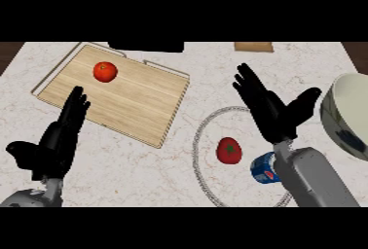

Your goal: Pick the can from the placemat and place it in the bowl

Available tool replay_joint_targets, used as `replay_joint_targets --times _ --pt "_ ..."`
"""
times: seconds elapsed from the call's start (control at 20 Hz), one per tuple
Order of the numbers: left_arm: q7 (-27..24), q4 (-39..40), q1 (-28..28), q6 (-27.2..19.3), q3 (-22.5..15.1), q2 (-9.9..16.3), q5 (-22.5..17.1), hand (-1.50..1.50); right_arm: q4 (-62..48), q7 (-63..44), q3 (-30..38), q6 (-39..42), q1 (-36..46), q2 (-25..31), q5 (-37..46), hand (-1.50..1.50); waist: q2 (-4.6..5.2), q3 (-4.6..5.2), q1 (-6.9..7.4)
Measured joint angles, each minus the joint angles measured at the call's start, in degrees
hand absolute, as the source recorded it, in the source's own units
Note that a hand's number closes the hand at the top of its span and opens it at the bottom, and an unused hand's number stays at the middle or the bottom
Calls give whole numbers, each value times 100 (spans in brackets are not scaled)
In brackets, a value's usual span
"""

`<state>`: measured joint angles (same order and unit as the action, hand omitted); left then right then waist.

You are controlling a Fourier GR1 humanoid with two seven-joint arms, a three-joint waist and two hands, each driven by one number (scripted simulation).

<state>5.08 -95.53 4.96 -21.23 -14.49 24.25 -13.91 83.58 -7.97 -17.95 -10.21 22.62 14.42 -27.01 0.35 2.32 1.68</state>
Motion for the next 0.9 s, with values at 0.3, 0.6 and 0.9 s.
replay_joint_targets --times 0.3,0.6,0.9 --pt "-129 145 103 24 -56 -175 47 0 504 26 -1083 1499 -181 754 477 150 -48 -176 -190" --pt "-205 330 70 63 -145 -360 25 0 1091 1548 -877 1063 -1041 1406 1460 -150 -101 -221 -474" --pt "-314 578 235 208 -184 -521 77 0 1940 3138 -226 1272 -2379 1840 1187 -150 -67 -234 -403"
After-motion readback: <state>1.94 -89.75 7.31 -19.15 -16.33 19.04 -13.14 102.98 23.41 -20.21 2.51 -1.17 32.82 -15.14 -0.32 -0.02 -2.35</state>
